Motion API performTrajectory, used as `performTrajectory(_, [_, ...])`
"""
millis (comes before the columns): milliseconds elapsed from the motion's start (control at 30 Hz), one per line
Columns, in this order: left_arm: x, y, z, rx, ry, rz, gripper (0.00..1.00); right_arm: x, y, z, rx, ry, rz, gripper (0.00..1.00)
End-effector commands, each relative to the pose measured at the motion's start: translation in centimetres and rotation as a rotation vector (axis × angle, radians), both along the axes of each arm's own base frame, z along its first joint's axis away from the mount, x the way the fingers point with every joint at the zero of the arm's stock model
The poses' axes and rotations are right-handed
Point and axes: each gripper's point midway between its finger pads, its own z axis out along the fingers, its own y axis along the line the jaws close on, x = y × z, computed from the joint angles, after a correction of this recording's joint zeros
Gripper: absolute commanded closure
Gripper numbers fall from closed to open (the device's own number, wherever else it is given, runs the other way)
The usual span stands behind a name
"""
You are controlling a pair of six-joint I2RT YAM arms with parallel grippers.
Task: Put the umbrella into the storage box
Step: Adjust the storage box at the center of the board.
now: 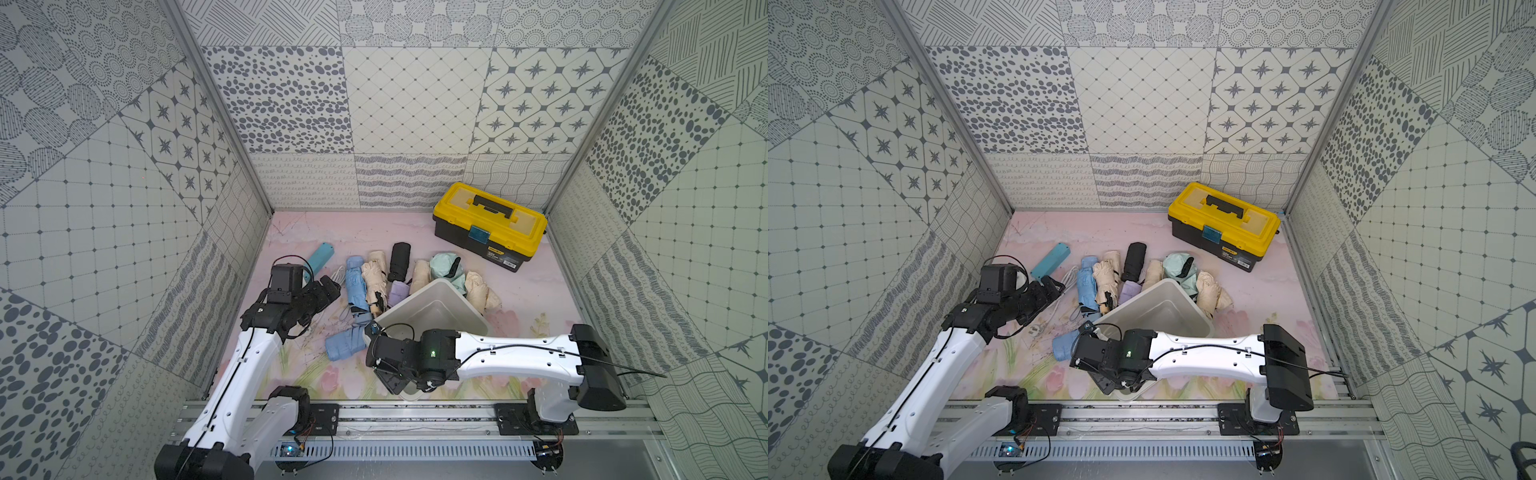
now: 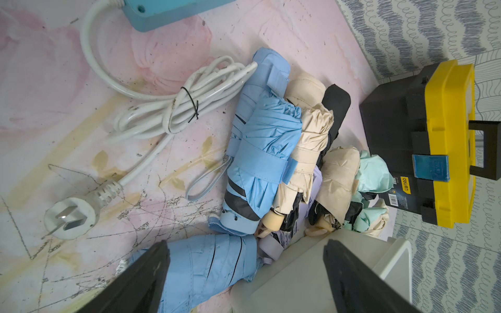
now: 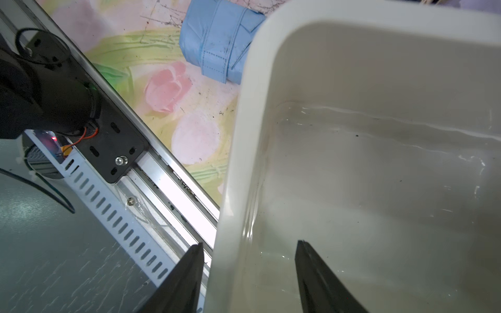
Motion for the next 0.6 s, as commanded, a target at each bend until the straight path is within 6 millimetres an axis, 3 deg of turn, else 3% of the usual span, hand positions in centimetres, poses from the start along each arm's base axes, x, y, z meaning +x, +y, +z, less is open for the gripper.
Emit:
performTrajectory(0, [-0.5, -0.3, -0.6, -0.019, 0.039, 0.001, 0.06, 0.8, 0.8, 0.8, 0.028, -0.001, -0.014, 0.49])
performTrajectory(167, [-0.4, -0.2, -0.9, -0.016, 0.048, 0.004, 0.06, 2.3, 0.4, 0.8, 0.035, -0.004, -0.055, 0.65])
performTrajectory(567, [0.9, -0.5, -1.7, -0.007, 0.079, -0.022, 0.09, 7.1, -0.1, 1.3, 0.102, 0.01, -0.132, 0.74])
